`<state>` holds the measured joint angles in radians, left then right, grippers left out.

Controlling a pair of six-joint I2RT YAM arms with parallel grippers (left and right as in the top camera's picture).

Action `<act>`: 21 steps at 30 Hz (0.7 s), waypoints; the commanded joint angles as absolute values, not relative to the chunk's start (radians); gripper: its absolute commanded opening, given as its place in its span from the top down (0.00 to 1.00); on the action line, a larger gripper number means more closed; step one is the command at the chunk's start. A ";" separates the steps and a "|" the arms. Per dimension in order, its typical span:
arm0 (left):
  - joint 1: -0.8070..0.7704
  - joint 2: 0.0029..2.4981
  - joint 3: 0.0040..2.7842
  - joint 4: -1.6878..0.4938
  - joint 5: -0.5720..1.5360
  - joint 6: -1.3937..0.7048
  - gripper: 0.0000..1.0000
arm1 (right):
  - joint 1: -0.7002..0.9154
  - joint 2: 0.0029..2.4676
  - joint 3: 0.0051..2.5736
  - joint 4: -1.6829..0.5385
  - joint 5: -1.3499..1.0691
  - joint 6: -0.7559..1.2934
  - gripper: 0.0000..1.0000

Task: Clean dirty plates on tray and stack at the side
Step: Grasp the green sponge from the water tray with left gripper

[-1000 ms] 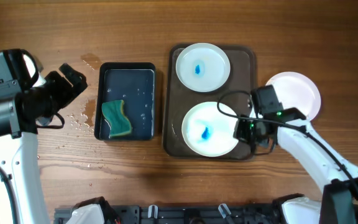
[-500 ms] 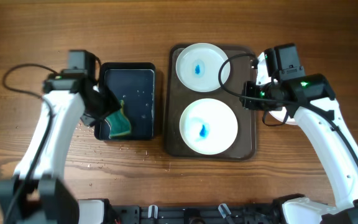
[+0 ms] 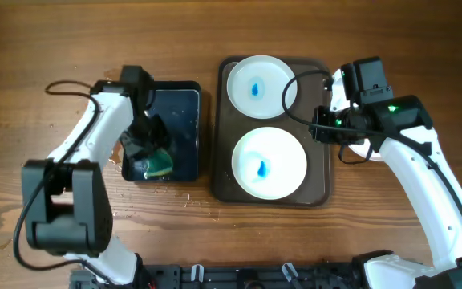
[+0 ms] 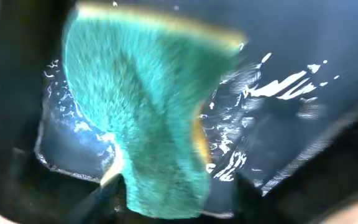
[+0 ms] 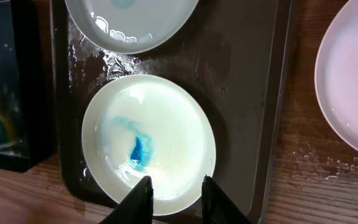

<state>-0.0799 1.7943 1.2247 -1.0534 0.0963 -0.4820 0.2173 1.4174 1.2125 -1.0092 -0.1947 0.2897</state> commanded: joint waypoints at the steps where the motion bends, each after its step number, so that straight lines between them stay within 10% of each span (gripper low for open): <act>1: -0.087 1.749 1.241 -1.046 -0.046 -0.453 0.54 | 0.215 1.408 1.216 -1.033 -0.203 0.316 0.73; 6: -0.087 1.750 1.011 -0.805 -0.084 -0.483 0.60 | 0.215 1.408 1.035 -1.010 -0.218 0.370 0.73; 9: -0.088 1.750 0.975 -0.754 -0.083 -0.475 0.96 | 0.215 1.408 0.939 -0.929 -0.269 0.371 0.73; 11: -0.088 1.728 1.048 -0.815 -0.022 -0.475 0.96 | 0.215 1.408 0.920 -0.890 -0.265 0.396 0.75; 16: -0.088 1.681 1.180 -0.962 0.029 -0.448 0.55 | 0.215 1.410 0.919 -0.778 -0.256 0.344 0.73; 21: -0.110 1.685 1.077 -0.900 0.019 -0.448 0.53 | 0.215 1.429 0.905 -0.764 -0.244 0.336 0.66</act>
<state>-0.0914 1.6917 1.1507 -0.9565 0.0170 -0.4644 0.2169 1.4109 0.9188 -0.7738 -0.2432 0.3626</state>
